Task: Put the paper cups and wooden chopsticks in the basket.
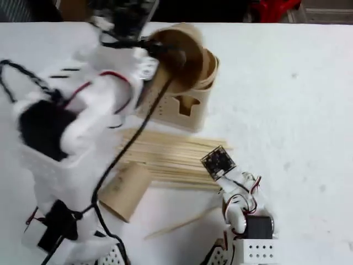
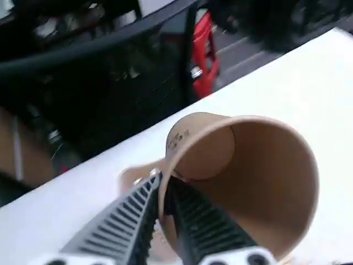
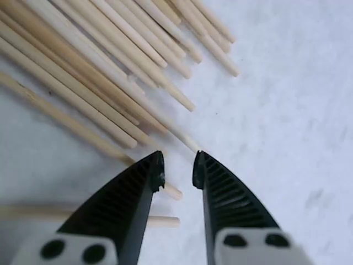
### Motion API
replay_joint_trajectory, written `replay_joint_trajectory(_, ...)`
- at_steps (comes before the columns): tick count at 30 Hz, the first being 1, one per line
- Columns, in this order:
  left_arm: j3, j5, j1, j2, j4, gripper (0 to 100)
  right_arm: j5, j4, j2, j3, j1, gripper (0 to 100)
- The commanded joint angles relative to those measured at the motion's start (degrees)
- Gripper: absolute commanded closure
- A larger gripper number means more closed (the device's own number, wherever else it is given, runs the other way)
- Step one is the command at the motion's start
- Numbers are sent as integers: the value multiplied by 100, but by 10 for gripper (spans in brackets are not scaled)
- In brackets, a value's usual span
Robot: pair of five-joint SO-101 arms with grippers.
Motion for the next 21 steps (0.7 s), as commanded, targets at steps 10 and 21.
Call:
replay_joint_trajectory(10, 2884, 492, 242, -198, -2303, 976, 62, -48, -40, 44, 40, 905)
replay_joint_trajectory(21, 2884, 492, 101, -242, -1908, 976, 62, -48, -40, 44, 40, 905)
